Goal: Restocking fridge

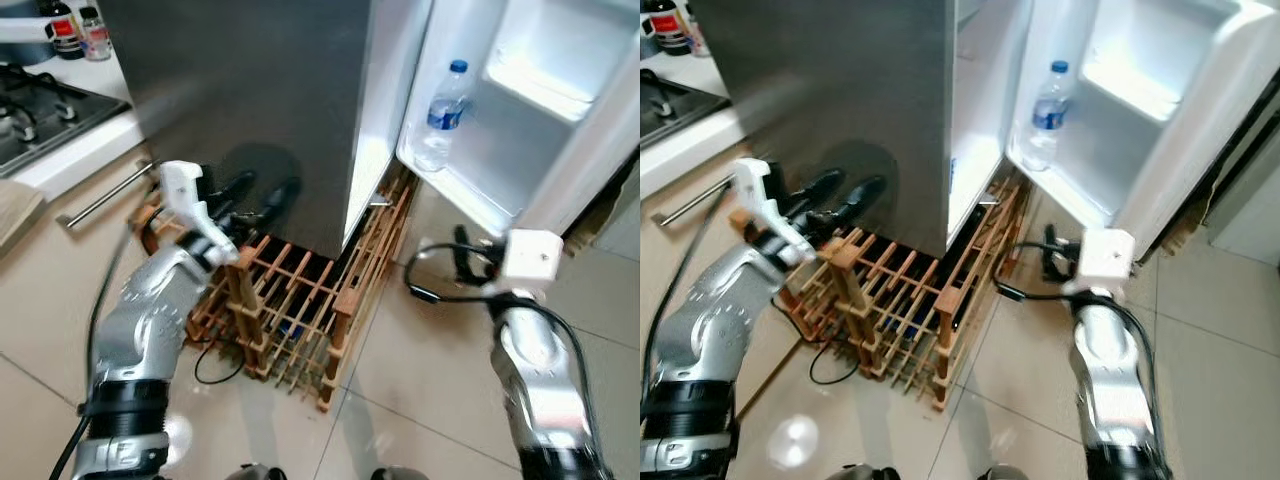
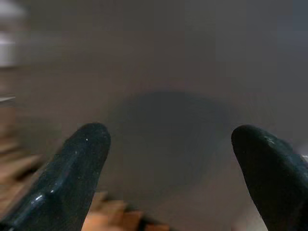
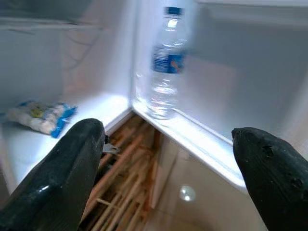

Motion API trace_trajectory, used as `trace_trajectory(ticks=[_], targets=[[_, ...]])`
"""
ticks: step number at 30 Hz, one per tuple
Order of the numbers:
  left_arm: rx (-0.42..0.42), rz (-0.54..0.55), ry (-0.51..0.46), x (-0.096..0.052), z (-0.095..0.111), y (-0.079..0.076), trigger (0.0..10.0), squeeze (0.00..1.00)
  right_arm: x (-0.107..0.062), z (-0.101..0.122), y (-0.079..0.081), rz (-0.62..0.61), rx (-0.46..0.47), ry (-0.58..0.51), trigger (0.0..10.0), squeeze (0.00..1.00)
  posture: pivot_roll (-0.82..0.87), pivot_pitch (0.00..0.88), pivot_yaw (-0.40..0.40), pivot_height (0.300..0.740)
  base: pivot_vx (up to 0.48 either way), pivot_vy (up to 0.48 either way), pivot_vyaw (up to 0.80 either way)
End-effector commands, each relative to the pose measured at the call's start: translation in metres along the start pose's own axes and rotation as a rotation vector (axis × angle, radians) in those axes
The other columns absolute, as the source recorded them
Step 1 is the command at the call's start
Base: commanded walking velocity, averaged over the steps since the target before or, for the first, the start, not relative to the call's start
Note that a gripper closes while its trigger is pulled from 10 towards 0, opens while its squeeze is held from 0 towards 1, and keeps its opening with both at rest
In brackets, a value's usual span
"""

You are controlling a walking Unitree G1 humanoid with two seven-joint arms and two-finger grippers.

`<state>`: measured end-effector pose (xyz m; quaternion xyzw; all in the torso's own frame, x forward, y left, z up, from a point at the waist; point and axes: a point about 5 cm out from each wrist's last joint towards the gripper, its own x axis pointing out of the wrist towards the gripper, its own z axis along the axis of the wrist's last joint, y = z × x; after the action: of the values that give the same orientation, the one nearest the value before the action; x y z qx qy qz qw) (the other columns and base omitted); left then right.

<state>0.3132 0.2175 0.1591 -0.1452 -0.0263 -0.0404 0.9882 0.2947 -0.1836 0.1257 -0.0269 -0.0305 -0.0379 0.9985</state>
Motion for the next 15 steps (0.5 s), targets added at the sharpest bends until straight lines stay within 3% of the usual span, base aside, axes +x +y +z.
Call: trace_trajectory(ticks=[1,4,5,8,15], targets=[[0.092,0.139,0.008,-0.011,-0.005,0.017,10.0,0.00,0.006,0.000,0.008,0.027,0.032,0.008,10.0,0.00,-0.04,0.000,-0.029,0.740,0.000,0.000,0.77],[0.134,0.157,0.018,-0.019,-0.011,0.012,10.0,0.00,0.009,0.001,0.015,0.062,0.059,0.017,10.0,0.00,-0.03,0.000,-0.040,0.740,0.000,0.000,0.76],[0.128,0.119,0.025,-0.022,-0.015,0.000,10.0,0.00,0.008,0.001,0.021,0.111,0.066,0.019,10.0,0.00,-0.03,0.000,-0.051,0.740,0.000,0.000,0.74],[0.120,0.069,0.020,-0.024,-0.017,-0.013,10.0,0.00,0.008,0.001,0.025,0.135,0.077,0.021,10.0,0.00,-0.03,0.000,-0.051,0.740,0.000,0.000,0.74],[0.128,0.035,0.001,-0.016,-0.019,-0.028,10.0,0.00,0.013,-0.003,0.033,0.152,0.113,0.023,10.0,0.00,-0.02,0.000,-0.034,0.740,0.000,0.000,0.74]])
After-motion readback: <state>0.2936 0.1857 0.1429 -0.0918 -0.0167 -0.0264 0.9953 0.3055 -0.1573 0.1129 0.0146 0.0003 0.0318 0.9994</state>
